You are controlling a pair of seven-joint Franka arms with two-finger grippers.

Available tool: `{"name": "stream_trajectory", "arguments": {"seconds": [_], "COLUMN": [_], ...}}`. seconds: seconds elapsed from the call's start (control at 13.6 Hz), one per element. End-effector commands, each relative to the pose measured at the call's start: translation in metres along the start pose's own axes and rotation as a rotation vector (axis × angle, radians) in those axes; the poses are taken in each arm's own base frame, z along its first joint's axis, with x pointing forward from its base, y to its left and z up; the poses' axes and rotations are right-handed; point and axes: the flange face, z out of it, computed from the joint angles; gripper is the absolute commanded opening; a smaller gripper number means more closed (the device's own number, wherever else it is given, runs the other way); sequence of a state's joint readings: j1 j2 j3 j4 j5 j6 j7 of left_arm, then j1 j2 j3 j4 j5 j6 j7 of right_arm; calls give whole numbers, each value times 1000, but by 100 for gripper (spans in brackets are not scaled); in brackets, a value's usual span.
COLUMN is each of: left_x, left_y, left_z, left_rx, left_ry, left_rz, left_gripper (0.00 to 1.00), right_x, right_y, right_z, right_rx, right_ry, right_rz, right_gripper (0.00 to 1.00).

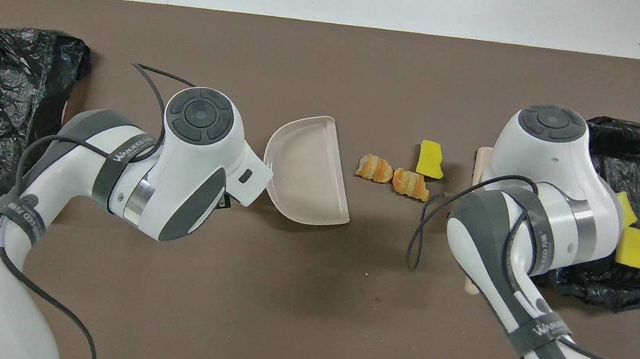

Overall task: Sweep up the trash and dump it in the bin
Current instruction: 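Sweep the bread and sponge pieces toward the dustpan with the right gripper's brush, then reposition the brush behind the remaining pieces and sweep again with the right gripper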

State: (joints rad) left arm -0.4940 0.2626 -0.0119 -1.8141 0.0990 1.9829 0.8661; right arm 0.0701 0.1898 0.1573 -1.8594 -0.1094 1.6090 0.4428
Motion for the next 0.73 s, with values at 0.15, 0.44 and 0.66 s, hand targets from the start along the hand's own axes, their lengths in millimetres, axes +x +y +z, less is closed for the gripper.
{"name": "stream_trajectory", "arguments": {"seconds": [0.15,0.44,0.66], "left_x": [-4,-6,-10], "left_y": [12,15,20], "left_z": [2,5,9], "left_rx": [18,19,24], "left_ry": [-5,-4,2], "left_rz": [11,12,14], "left_gripper": [0,0,0], "right_x": [11,21,27], "right_y": [51,81,80], "right_z": [20,52,70], "right_rx": [-155,-203,-180], "right_ry": [51,58,77], "right_rz": [-46,-21,-29], "right_gripper": [0,0,0]}}
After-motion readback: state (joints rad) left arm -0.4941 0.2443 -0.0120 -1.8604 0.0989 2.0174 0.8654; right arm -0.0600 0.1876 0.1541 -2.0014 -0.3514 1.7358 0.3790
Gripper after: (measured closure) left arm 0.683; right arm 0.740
